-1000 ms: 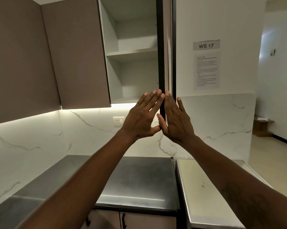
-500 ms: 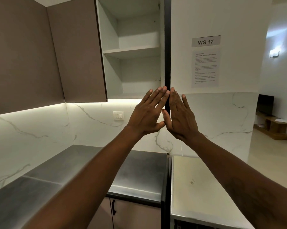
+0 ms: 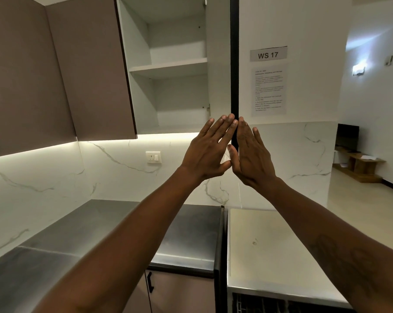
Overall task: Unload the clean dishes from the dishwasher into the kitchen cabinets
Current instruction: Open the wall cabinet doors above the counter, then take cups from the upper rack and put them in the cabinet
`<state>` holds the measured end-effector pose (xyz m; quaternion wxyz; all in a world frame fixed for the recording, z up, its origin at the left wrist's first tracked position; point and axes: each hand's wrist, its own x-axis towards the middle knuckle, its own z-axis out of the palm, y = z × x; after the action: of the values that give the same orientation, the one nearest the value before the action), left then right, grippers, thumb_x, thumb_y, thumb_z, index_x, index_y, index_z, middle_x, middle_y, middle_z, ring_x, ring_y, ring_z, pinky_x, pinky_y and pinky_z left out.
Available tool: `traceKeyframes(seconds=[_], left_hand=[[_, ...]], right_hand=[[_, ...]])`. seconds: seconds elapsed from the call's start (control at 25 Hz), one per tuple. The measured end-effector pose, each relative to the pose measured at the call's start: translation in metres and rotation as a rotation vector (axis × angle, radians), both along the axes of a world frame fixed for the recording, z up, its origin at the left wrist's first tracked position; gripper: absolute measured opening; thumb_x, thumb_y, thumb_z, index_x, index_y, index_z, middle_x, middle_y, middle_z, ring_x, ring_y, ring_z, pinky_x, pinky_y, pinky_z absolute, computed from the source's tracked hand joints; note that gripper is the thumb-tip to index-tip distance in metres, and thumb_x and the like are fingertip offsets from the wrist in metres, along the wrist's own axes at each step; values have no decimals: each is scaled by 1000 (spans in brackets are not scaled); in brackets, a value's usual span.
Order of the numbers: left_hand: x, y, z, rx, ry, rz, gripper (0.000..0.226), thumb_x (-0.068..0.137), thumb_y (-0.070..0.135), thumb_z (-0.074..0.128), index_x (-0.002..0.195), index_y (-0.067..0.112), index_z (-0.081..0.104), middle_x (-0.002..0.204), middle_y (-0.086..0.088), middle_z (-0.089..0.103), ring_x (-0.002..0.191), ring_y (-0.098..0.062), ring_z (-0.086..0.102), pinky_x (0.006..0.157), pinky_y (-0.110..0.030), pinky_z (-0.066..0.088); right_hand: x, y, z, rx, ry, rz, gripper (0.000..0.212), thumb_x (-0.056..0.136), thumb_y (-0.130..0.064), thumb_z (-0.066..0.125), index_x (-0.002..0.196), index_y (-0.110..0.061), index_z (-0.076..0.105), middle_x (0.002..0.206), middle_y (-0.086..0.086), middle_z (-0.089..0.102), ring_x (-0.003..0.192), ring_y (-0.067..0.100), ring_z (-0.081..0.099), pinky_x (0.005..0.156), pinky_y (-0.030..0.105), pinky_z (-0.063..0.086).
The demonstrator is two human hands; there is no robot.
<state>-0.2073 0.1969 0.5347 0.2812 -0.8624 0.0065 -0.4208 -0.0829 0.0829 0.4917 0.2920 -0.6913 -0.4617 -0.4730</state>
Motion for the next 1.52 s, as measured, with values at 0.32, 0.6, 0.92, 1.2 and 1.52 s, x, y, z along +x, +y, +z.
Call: traceKeyframes(seconds=[0.32,0.6,0.92,1.2,1.52], left_hand=[[4,-3,-18,-60,-32,-88,81,94,50,46,156,4,22,163,-14,17,152,-25,13,123,-44,17],[-3,-28,-155,-304,104,-146,82,93,48,52,155,2,23,163,-17,19,151,-27,17,123,-42,18],[24,-112,-371,-690,728,59,87,86,48,65,155,11,27,163,-9,21,150,-24,22,121,-42,24],[8,-161,-519,-1139,1024,368,52,77,45,73,120,17,61,111,-7,67,100,-28,65,71,-30,46],[14,-162,-664,-1411,988,524,53,67,51,68,114,26,64,103,1,71,92,-23,69,74,-30,55]], right_hand=[[-10,-20,-9,-46,-5,-4,64,106,-36,34,159,-5,14,166,11,13,154,19,9,125,44,15],[-13,-81,-142,-238,181,-4,62,107,-40,35,160,-17,14,167,7,9,154,17,9,126,41,12],[8,-170,-344,-612,585,13,65,99,-32,53,157,-16,27,166,9,18,152,25,22,123,46,21],[14,-212,-472,-1086,889,31,72,89,-26,69,153,-22,36,163,3,28,139,29,44,105,43,48],[30,-134,-599,-1431,824,203,88,81,-18,74,156,-17,27,165,12,16,142,32,38,109,43,43]])
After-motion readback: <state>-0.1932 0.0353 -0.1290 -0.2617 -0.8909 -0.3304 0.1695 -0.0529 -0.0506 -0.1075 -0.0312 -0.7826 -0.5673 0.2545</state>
